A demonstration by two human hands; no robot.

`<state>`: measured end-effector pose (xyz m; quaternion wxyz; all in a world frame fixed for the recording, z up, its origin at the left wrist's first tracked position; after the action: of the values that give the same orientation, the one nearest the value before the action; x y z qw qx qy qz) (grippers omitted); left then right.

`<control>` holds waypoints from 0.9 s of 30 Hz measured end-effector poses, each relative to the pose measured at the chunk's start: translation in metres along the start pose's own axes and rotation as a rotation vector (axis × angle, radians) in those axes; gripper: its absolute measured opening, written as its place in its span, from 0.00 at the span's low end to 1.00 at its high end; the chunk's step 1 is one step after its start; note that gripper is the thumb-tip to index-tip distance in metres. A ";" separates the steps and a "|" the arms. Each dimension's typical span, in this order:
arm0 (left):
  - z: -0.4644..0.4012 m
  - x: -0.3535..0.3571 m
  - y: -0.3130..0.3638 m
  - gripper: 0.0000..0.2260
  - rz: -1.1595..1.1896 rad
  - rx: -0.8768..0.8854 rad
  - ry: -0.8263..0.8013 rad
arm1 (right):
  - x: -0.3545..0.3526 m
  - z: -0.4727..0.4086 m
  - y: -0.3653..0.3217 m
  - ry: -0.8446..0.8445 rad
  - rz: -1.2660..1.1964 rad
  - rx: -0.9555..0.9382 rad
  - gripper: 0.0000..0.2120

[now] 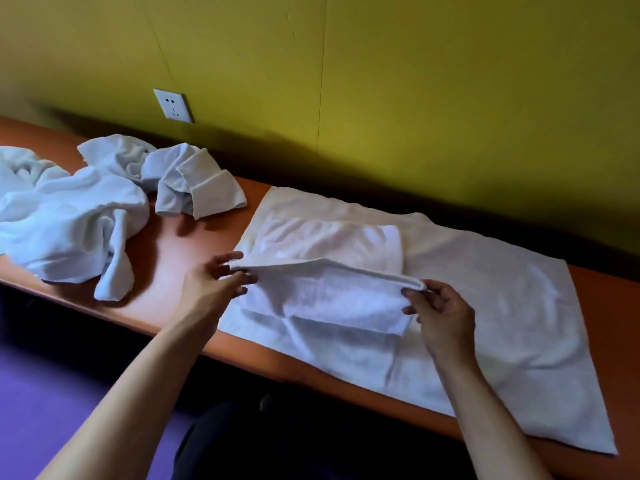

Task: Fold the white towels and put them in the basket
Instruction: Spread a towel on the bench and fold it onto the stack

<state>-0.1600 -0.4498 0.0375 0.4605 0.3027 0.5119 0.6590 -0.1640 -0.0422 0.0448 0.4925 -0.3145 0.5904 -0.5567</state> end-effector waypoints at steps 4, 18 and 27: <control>-0.046 0.014 0.035 0.06 -0.338 0.178 0.167 | 0.013 -0.058 -0.027 0.082 0.211 -0.188 0.05; -0.160 0.075 0.000 0.25 -0.464 0.171 0.063 | 0.064 -0.178 0.011 0.073 0.508 -0.148 0.09; -0.038 0.100 -0.020 0.20 -1.181 0.742 -0.026 | 0.027 -0.086 0.038 0.102 0.629 -0.081 0.14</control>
<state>-0.2260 -0.3723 -0.0002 0.6141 0.1188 0.7765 0.0762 -0.2462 -0.0306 -0.0070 0.5973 -0.1076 0.7044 -0.3680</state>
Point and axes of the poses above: each hand's wrist, its own z-axis away from the middle knuckle, its own x-axis out of the palm, y = z × x, the point moved 10 cm from there along -z, towards the middle knuckle
